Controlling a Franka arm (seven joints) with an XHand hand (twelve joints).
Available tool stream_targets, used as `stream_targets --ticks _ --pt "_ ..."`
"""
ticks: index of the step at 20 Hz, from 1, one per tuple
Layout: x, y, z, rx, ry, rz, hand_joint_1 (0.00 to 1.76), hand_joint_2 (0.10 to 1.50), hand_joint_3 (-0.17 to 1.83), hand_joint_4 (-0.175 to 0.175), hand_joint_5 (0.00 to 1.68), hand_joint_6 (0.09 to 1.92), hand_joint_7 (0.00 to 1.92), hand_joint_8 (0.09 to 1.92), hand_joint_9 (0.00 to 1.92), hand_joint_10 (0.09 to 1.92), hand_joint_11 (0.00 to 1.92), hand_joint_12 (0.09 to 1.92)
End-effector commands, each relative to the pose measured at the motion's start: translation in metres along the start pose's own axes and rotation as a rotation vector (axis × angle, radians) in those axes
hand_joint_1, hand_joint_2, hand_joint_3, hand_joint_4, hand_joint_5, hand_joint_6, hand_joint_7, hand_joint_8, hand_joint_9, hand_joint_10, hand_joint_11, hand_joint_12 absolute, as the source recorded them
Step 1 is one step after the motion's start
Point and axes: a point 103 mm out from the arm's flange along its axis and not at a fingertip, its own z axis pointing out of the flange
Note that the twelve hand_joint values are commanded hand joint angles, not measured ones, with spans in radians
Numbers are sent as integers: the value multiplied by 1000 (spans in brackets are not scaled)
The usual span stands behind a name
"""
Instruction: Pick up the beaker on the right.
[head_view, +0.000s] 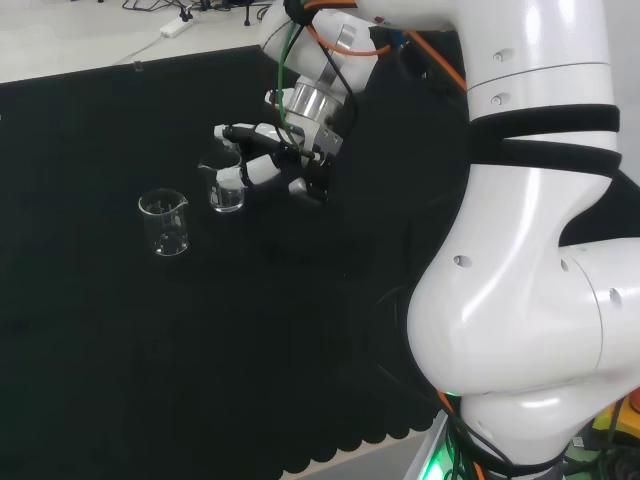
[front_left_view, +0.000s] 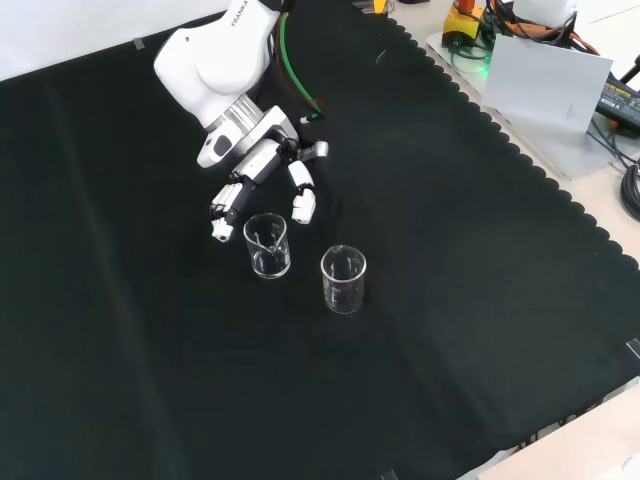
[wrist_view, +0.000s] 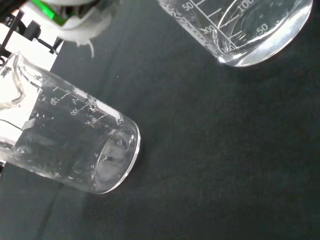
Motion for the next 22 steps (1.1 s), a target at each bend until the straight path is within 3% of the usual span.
stream_targets --ticks 1,9,22 --pt "14 9 12 3 15 -1 839 532 584 -59 190 87 104 574 176 640 0 990" --pt "-7 3 9 -23 27 -10 845 529 590 -58 201 87 114 575 178 635 0 985" --pt "-12 8 18 -46 58 -6 851 527 599 -56 215 87 125 575 187 630 0 983"
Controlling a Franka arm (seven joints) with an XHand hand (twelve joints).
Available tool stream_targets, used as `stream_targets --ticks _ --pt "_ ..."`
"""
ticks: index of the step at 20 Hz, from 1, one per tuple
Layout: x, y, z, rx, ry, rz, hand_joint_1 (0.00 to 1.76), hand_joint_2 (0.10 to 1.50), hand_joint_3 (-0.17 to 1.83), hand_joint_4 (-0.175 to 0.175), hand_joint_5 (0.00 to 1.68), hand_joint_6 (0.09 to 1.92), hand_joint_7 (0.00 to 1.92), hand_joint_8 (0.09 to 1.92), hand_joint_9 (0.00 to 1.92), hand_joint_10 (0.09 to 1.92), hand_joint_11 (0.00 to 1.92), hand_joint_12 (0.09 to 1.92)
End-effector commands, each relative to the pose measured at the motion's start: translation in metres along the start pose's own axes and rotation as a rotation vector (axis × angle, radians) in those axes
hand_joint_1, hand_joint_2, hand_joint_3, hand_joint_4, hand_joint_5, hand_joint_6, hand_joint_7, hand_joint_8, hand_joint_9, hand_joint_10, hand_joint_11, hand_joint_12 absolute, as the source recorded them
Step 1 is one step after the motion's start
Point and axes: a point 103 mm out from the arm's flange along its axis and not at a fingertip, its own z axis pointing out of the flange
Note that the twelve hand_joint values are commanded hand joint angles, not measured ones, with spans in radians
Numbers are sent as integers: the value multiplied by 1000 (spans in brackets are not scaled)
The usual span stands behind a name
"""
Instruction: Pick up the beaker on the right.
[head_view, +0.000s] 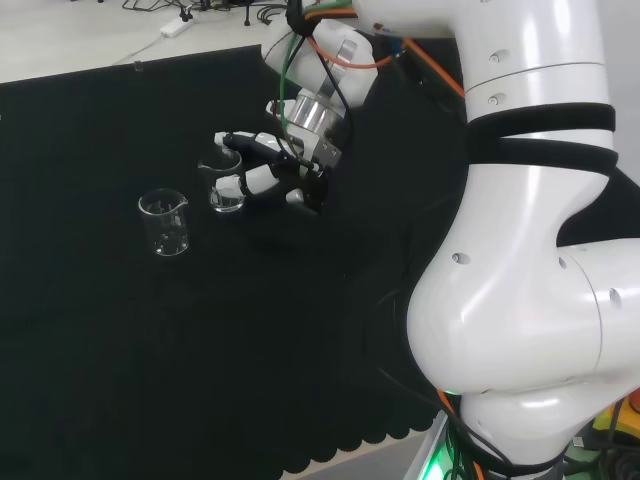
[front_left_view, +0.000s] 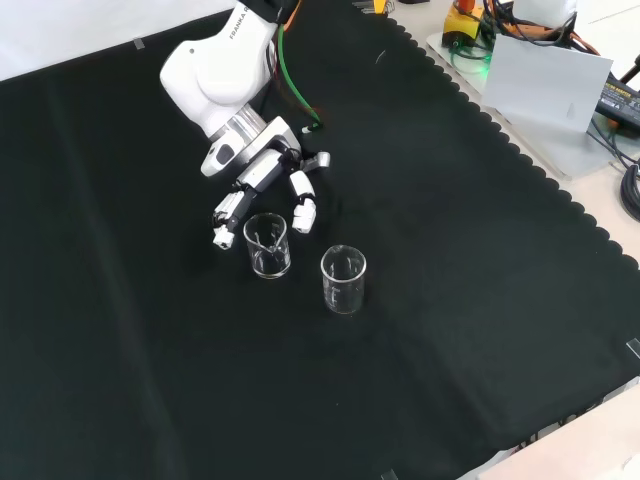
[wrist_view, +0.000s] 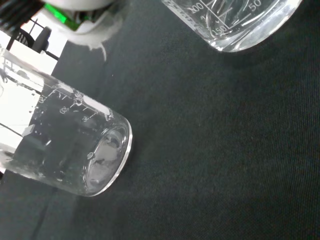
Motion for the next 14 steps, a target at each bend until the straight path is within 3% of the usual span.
stream_targets --ticks 1,6,9,14 --pt "-1 3 2 -19 14 -3 853 526 600 -55 218 87 129 575 189 630 0 983" --pt "-5 4 5 -27 31 5 858 525 604 -53 231 87 143 577 200 629 0 989" --pt "-1 19 22 -22 14 14 860 525 607 -53 239 87 151 577 207 628 0 994" --pt "-3 13 12 -31 52 -16 864 522 615 -49 266 87 170 573 224 621 0 1013"
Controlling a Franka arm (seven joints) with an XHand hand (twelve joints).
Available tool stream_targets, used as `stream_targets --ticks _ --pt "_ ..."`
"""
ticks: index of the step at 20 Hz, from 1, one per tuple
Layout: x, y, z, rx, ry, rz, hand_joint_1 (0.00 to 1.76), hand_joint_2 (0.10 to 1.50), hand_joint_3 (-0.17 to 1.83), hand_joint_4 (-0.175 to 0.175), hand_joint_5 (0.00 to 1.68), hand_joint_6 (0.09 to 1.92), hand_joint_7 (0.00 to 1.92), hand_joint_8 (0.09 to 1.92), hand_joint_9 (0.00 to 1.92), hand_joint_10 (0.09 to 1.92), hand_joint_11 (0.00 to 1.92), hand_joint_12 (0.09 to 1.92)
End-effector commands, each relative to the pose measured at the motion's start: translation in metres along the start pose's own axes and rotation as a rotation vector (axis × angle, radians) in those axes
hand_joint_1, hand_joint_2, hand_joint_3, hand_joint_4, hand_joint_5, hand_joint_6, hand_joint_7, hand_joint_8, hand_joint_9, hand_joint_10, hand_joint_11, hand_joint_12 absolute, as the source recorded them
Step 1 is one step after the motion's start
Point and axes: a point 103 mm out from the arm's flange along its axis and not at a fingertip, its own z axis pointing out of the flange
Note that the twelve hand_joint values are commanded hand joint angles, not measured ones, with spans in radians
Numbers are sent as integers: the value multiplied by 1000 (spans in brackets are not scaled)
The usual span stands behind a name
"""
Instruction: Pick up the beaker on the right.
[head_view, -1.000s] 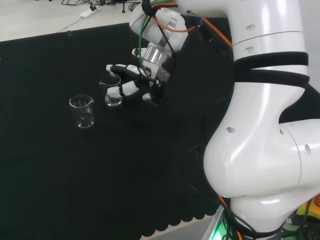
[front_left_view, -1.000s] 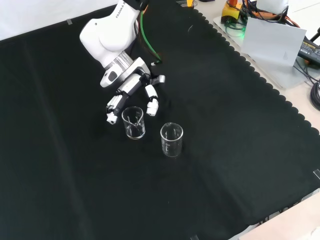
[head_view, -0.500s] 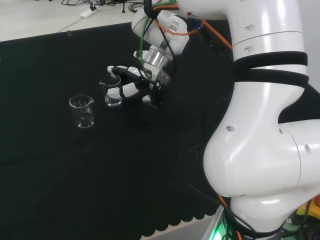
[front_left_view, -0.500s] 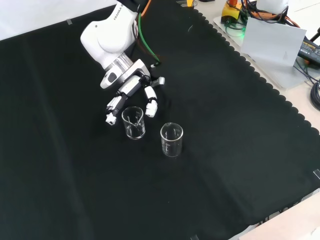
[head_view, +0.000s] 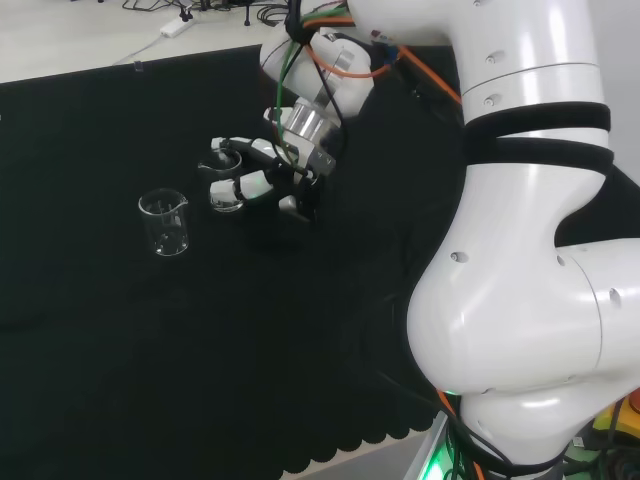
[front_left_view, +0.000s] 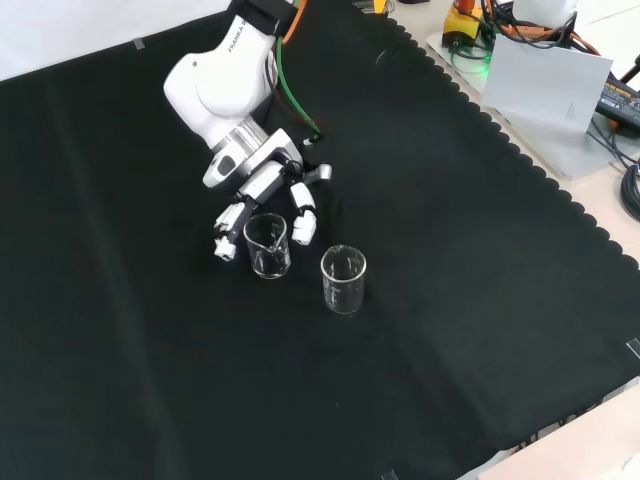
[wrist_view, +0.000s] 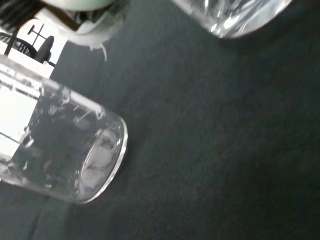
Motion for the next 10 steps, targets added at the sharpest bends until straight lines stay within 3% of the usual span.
stream_targets --ticks 1,10 --pt "-1 1 -9 -13 30 -23 865 522 616 -48 272 87 174 573 227 620 0 1015" --pt "-1 5 -5 -32 63 -31 882 517 629 -44 339 87 243 574 283 608 0 1061"
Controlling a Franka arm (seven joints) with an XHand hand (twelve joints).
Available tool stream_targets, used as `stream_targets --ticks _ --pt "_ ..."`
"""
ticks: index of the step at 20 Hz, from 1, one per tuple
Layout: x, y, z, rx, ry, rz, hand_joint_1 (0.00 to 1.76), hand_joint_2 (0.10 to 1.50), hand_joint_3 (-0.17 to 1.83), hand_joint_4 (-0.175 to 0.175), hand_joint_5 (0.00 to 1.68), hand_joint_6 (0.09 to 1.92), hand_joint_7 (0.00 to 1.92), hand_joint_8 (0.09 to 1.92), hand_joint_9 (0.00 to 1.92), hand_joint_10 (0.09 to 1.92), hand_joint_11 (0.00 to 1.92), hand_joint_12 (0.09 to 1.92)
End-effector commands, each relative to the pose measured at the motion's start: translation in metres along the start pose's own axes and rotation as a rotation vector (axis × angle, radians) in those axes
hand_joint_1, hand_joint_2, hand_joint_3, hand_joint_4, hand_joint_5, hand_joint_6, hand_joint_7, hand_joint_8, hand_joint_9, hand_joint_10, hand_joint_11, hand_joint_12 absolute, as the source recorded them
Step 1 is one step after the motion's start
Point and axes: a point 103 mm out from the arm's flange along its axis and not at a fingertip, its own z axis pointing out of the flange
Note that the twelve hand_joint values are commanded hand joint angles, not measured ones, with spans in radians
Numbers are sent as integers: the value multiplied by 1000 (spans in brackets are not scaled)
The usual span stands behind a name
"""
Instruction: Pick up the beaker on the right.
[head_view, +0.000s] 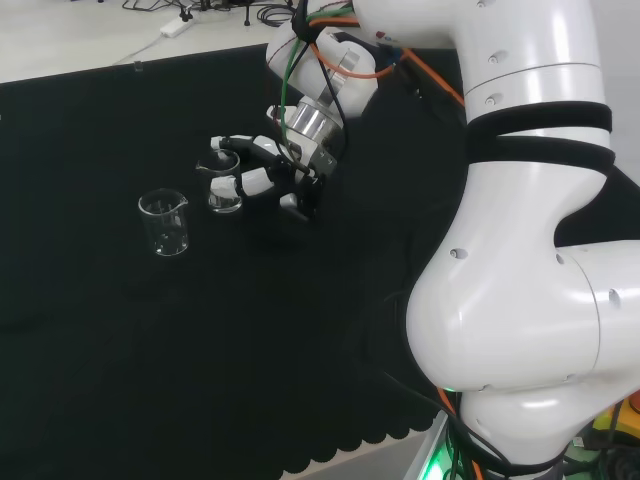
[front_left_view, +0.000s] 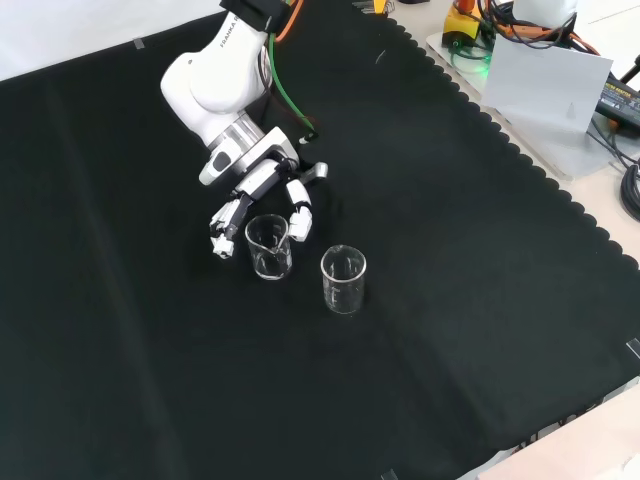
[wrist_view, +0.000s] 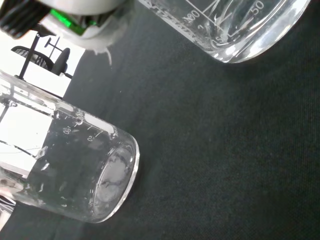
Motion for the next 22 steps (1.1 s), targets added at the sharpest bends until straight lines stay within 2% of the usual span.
stream_targets --ticks 1,11,15,22 --pt "1 3 4 -7 18 -9 885 517 629 -44 343 87 246 574 285 608 0 1063" --pt "5 5 7 -44 54 -40 926 504 641 -42 395 87 296 577 338 598 0 1121" --pt "3 6 13 -26 35 -51 936 501 650 -42 409 87 311 576 353 592 0 1136" --pt "7 11 15 -29 62 -49 941 500 657 -43 422 87 324 578 364 590 0 1139"
